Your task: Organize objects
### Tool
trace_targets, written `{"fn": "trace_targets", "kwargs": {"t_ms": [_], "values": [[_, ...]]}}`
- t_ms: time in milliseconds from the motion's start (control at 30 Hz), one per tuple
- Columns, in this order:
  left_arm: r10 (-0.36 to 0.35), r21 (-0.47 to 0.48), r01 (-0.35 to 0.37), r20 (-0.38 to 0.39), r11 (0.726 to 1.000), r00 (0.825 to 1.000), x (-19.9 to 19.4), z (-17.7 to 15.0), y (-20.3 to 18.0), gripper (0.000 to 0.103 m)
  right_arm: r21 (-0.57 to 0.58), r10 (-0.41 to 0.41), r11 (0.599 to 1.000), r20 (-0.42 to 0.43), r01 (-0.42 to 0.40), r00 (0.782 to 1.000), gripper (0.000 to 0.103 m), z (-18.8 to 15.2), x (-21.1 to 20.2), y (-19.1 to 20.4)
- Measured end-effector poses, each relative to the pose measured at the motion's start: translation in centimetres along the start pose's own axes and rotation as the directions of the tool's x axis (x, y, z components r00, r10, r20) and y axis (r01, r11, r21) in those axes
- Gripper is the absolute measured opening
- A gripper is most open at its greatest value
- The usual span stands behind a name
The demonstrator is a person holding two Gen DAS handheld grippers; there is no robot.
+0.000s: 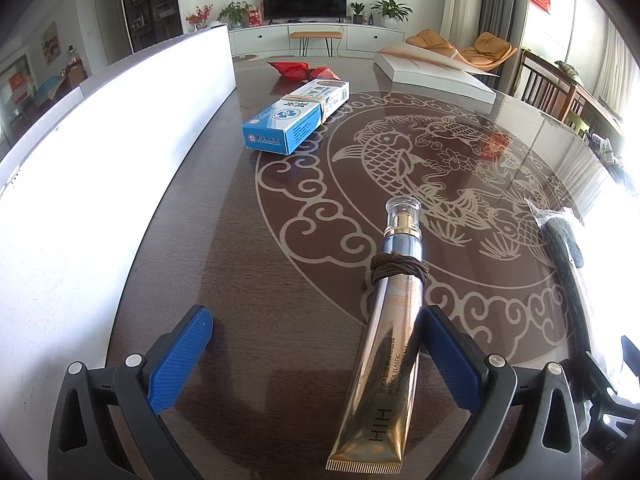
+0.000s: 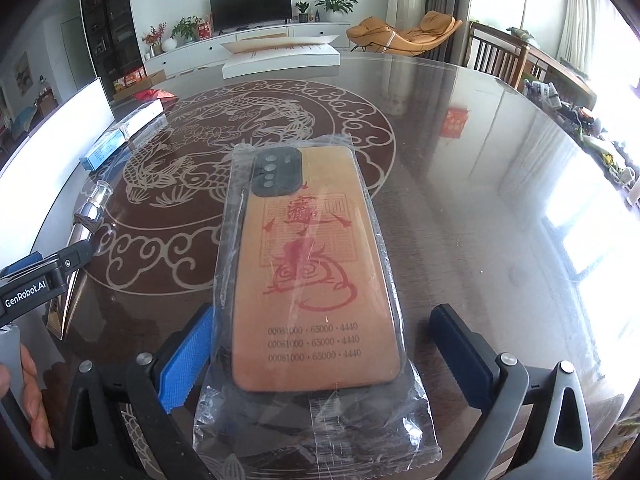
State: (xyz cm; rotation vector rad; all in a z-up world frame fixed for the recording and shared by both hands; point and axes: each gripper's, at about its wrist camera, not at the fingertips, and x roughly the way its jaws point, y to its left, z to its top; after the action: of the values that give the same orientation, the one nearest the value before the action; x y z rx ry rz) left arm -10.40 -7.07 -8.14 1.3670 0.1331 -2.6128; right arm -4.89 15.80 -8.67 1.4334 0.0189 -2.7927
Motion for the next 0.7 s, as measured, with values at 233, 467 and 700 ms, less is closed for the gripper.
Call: {"fn": "trace_targets", "kwargs": {"t_ms": [233,467,700], "values": [[0.0,0.0,0.0,0.0,1.0,1.0,-0.04,-0.07,0.0,0.103,-0.001,0.001,1.0,0.0,-0.001,1.0,0.103,-0.01,-0.02,-0.02],[0.0,0.0,0.0,0.0,1.0,1.0,-0.07,-0.15,-0.01,0.103,-0.001,0.001,1.0,0.0,-0.001,1.0,0.103,-0.04,-0.01,-0.06],[0.0,0.0,0.0,0.001,1.0,1.0,-0.07,-0.17,0.0,0.103,-0.001,0.001,1.0,0.0,-0.001,1.0,0.103,-0.05,-0.01,-0.06]]}}
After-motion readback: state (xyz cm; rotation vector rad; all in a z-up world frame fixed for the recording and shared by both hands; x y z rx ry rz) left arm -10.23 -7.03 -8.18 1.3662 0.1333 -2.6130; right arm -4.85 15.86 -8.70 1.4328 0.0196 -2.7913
